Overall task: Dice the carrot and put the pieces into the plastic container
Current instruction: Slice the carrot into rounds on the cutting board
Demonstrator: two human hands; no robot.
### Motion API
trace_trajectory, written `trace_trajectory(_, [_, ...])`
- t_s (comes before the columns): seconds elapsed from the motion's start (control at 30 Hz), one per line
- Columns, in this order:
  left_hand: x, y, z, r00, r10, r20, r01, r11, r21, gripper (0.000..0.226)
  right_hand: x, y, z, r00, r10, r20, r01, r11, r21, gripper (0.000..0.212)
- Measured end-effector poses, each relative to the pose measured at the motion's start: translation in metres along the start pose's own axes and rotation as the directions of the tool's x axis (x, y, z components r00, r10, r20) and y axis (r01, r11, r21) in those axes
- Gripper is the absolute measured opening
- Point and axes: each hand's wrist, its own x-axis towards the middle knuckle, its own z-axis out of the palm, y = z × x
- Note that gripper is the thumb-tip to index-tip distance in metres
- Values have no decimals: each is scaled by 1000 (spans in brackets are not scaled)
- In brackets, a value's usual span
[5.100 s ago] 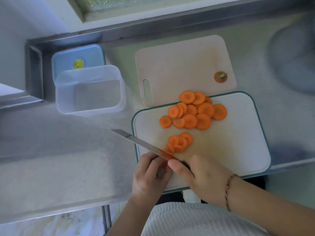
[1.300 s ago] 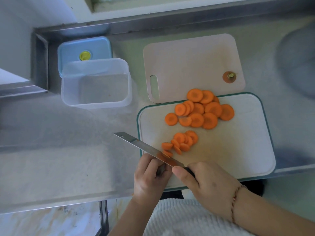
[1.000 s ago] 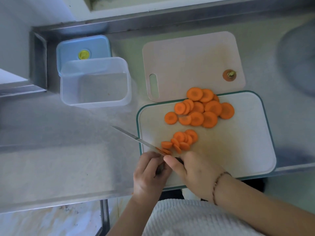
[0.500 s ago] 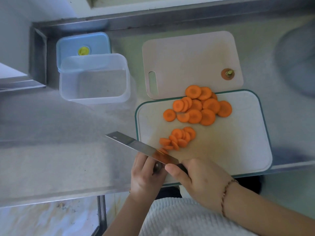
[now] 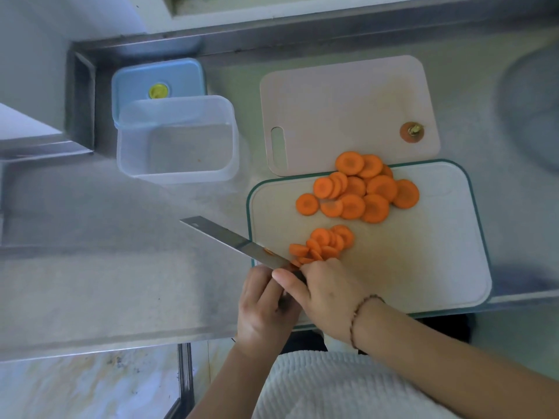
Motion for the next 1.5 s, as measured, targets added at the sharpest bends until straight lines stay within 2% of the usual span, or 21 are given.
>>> trace_trajectory(0.07, [0, 2, -2, 1000, -6, -9, 6, 1000, -8, 13, -7, 0, -5, 1000, -12, -16, 13, 996, 87, 74])
trace_trajectory(0.17, [0, 2, -2, 999, -34, -25, 34, 999, 22, 24, -23, 3, -20, 997, -50, -54, 62, 969, 238, 41])
trace_trajectory(0.2, [-1, 2, -2, 998, -45, -34, 47, 998, 37, 30, -29, 5, -25, 997, -37, -67, 55, 960, 275, 40])
trace_trajectory(0.3, [-2, 1, -2, 998, -52, -40, 54, 997, 48, 29, -40, 12, -33, 994, 29, -102, 0, 962, 272, 57])
trace_trajectory(0.4, [-4, 0, -3, 999, -52, -10, 52, 997, 53, 22, -42, 17, -32, 999, 38, -39, -28, 969, 244, 63])
trace_trajectory(0.5, [-5, -2, -4, 998, -69, 2, 68, 995, 67, 19, -43, 14, -30, 999, 9, 33, -13, 990, 143, 70])
trace_trajectory(0.83, [-5, -2, -4, 997, -70, -18, 70, 996, 47, 18, -38, 8, -31, 989, 67, 131, -77, 994, 72, 68])
trace_trajectory(1.03, [-5, -3, -4, 997, -72, -12, 73, 997, 35, 14, -29, 12, -23, 990, 76, 117, -85, 994, 71, 63])
trace_trajectory(1.17, [-4, -3, -3, 999, -44, 2, 44, 999, 13, 14, -11, 12, -13, 1000, -27, 16, 26, 999, 37, 62])
trace_trajectory(1.23, [-5, -3, -1, 1000, -17, 22, 18, 1000, -15, 17, -5, 11, -7, 997, -71, -18, 71, 997, 23, 70])
trace_trajectory(1.3, [-5, -2, -1, 999, -54, 5, 54, 998, -13, 24, -3, 14, 0, 996, -87, -20, 89, 992, 87, 72])
trace_trajectory(1.37, [-4, 0, 0, 998, -66, -7, 66, 998, -5, 19, -3, 19, 1, 995, -100, 3, 99, 987, 129, 76])
trace_trajectory(1.5, [0, 1, -1, 995, -78, 60, 78, 997, 9, 17, 5, 22, -19, 994, -110, -11, 110, 991, 81, 78])
